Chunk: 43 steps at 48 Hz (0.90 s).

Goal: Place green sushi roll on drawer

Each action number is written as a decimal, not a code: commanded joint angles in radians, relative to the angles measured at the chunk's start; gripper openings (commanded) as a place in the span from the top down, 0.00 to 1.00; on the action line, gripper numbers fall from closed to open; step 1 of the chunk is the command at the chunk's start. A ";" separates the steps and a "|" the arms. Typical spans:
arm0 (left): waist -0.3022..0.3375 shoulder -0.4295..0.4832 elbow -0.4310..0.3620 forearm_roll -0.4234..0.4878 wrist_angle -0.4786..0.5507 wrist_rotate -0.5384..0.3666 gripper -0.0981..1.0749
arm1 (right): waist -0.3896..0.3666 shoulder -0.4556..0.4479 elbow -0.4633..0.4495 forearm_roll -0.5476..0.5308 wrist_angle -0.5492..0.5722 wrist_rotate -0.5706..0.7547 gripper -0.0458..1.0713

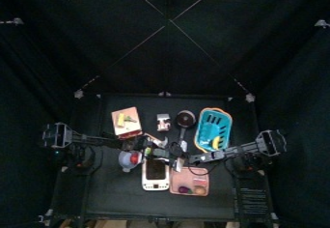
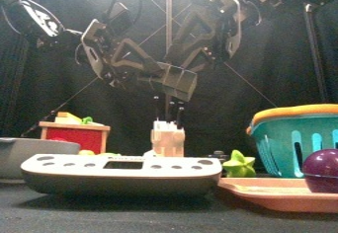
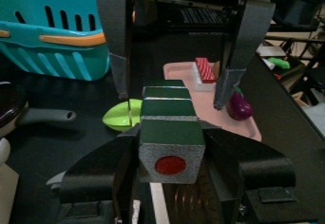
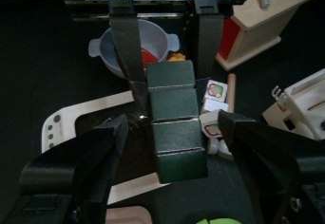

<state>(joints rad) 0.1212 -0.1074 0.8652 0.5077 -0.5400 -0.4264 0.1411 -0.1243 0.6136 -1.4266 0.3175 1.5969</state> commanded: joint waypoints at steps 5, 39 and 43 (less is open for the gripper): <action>0.015 -0.057 0.021 -0.031 0.021 0.000 0.32 | -0.002 -0.029 -0.023 -0.003 0.009 0.000 0.02; 0.219 -0.557 0.380 -0.158 0.195 0.115 0.32 | 0.002 -0.040 0.003 0.005 0.054 0.003 0.02; 0.259 -0.560 0.399 -0.215 0.186 0.172 0.32 | 0.000 -0.035 0.003 0.006 0.054 0.003 0.02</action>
<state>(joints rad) 0.3436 -0.6642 1.2655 0.3421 -0.3390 -0.2961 0.1427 -0.1411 0.6274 -1.4220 0.3697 1.5969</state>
